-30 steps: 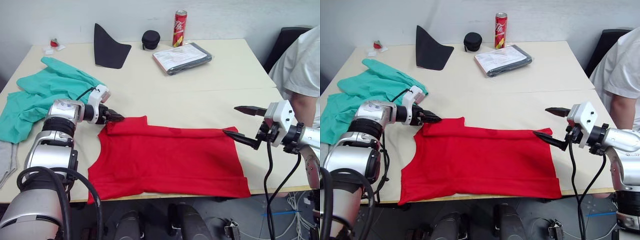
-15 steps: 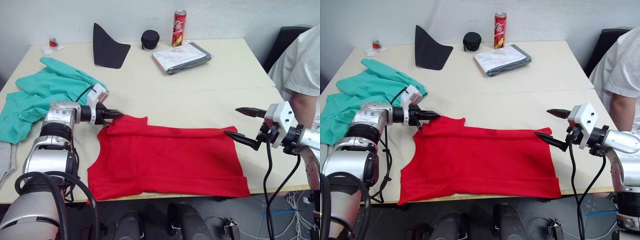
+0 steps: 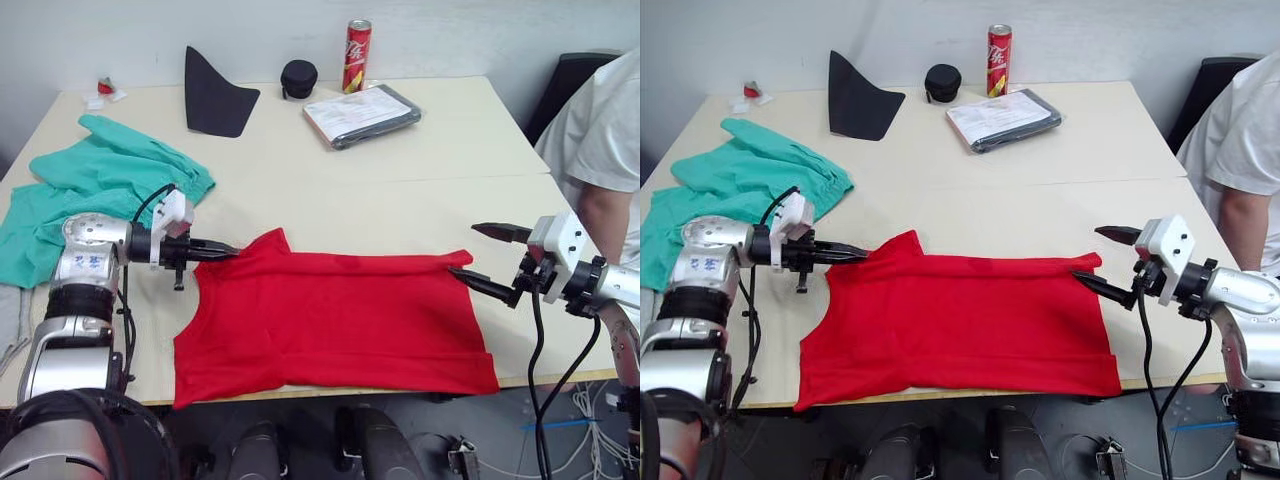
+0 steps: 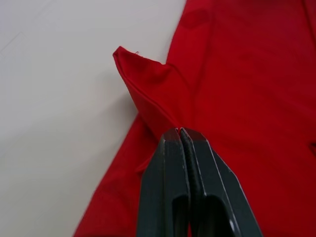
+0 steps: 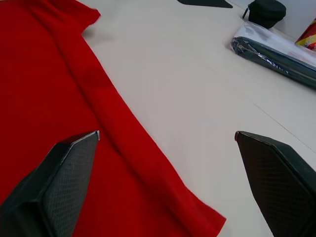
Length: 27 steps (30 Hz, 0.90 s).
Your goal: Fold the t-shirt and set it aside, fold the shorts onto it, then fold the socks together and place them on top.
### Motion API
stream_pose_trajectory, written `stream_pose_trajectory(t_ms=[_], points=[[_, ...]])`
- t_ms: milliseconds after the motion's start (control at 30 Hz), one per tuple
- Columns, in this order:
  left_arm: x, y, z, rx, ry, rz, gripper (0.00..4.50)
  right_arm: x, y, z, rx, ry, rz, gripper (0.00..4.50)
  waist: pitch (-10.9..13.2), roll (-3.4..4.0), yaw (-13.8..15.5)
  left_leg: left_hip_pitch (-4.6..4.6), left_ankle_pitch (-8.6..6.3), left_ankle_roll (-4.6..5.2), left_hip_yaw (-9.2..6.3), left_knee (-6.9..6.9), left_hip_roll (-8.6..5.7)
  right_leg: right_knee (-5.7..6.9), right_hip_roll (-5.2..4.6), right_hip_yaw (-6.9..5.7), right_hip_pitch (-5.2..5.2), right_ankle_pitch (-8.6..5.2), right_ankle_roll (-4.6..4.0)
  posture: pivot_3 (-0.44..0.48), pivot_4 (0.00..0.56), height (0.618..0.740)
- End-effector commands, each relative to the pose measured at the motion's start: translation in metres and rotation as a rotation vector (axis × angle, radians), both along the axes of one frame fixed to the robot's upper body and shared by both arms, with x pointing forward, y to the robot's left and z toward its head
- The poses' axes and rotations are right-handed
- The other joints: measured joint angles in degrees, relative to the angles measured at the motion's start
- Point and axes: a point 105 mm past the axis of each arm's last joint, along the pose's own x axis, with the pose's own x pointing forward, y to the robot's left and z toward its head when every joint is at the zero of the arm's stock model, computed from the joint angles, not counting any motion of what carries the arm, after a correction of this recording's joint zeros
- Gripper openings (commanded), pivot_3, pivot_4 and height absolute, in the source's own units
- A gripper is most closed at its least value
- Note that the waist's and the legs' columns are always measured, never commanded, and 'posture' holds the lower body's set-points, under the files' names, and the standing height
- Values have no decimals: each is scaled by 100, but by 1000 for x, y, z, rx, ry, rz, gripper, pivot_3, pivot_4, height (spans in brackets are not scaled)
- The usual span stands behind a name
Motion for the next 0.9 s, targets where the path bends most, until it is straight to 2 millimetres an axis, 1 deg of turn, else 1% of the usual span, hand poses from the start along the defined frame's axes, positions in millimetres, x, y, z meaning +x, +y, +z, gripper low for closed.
stream_pose_trajectory(t_ms=[33, 100, 200, 333, 433, 567, 733, 900], points=[[-17, 3, 10, 47, -159, -89, 39, -4, -7, 9, 1, -49, -21, 4500, 0, 0, 1, 1, 0, 1, 0, 2, -1, 1, -3, 1, 1, 0, 0, 0, 150, 740], [-26, 3, 4, 73, -204, -110, 39, -5, -9, 5, -3, -38, -27, 4500, -1, 1, 3, 1, -2, 4, -1, 5, -2, 1, -5, 1, 3, 0, 0, 0, 150, 740], [-32, 2, 1, 72, -271, -114, 39, -6, -12, 0, 0, -26, -41, 4500, 0, 1, 8, 1, -3, 5, -4, 5, -1, 2, -4, 1, 4, 0, 0, 0, 150, 740], [-44, 0, -8, 104, -300, -155, 39, -6, -15, -6, 9, -12, -62, 4500, -1, 1, 5, 3, -3, 6, -4, 5, -2, 1, -4, 1, 5, 0, 1, 0, 150, 740], [-49, 1, -10, 147, -375, -180, 39, -9, -18, -12, 13, 4, -80, 4500, -1, 1, 5, 3, -3, 6, -4, 2, -1, 0, -3, 1, 5, 0, 1, 0, 150, 740], [-60, 1, -15, 239, -450, -268, 39, -12, -23, -20, 16, 26, -105, 4500, -1, 1, 5, 3, -3, 6, -4, 1, -1, -1, -3, 1, 5, 0, 1, 0, 150, 740], [-65, 6, -24, 318, -475, -311, 39, -15, -26, -27, 19, 52, -122, 4500, -1, 1, 1, 6, -4, 7, -3, -9, -1, -5, -2, 1, 5, 0, 1, 0, 150, 740], [-65, 7, -30, 335, -474, -305, 39, -17, -28, -37, 17, 83, -136, 4500, -2, 2, 1, 7, -4, 7, -2, -17, -2, -12, -2, 1, 5, 0, 1, 0, 150, 740]])
